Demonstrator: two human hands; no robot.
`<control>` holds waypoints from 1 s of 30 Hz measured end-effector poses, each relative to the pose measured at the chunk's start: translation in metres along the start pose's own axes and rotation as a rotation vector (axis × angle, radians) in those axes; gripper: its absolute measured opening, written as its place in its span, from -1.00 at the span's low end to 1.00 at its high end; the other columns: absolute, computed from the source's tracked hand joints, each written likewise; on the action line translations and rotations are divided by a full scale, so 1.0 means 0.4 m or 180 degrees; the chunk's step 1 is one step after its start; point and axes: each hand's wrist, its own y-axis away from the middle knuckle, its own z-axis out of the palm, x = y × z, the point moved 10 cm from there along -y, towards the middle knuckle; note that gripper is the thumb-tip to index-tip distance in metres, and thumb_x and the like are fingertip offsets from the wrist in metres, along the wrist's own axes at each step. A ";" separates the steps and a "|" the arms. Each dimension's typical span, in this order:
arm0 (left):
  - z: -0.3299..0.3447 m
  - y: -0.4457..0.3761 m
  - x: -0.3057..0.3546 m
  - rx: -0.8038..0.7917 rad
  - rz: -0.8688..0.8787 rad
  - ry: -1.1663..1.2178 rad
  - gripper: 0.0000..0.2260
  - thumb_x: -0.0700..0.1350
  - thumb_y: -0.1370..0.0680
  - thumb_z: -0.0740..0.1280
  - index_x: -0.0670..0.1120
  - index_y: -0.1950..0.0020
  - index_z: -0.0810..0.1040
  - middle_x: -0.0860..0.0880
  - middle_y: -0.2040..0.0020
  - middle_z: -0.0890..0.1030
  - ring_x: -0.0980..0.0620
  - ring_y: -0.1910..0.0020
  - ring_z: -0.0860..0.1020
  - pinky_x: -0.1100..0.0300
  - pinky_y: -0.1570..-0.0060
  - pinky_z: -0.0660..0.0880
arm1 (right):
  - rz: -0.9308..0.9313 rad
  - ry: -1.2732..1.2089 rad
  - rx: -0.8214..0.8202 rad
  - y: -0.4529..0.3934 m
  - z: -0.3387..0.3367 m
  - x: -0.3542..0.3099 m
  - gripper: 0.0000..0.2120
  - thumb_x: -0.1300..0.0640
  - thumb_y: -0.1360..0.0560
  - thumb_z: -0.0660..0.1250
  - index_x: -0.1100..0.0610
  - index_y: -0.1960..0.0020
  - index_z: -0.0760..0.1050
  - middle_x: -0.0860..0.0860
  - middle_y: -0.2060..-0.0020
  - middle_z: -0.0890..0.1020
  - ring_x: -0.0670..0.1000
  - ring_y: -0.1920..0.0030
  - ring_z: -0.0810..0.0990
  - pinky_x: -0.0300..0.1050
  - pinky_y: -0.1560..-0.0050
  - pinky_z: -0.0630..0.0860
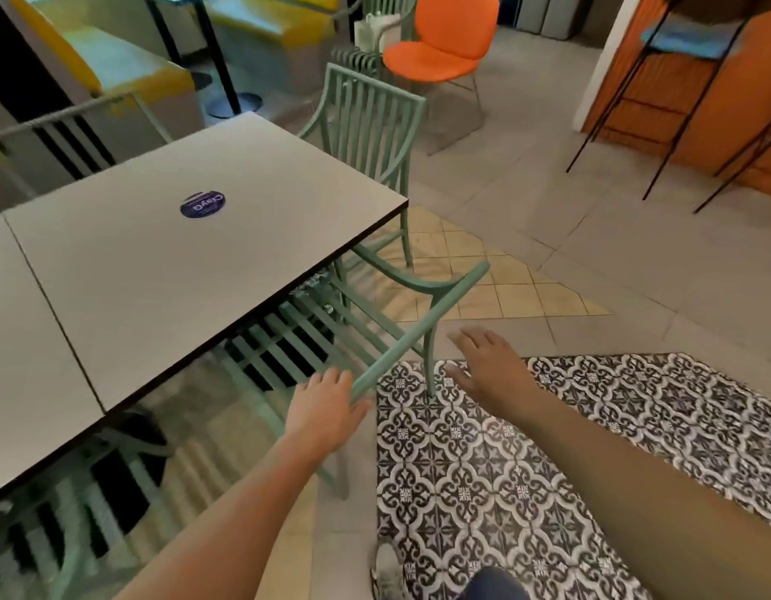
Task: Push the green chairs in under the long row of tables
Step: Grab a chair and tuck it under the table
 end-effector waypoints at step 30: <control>0.128 -0.026 -0.027 0.0012 -0.1956 0.0572 -0.66 0.20 -0.63 0.06 0.00 -0.13 0.45 -0.01 -0.08 0.57 -0.06 -0.06 0.53 0.03 -0.02 0.39 | -0.1773 0.0851 -0.0809 -0.397 0.152 0.103 -0.62 -0.20 -0.61 0.00 -0.09 -0.31 0.37 -0.11 -0.16 0.51 0.01 -0.28 0.40 0.19 -0.47 0.07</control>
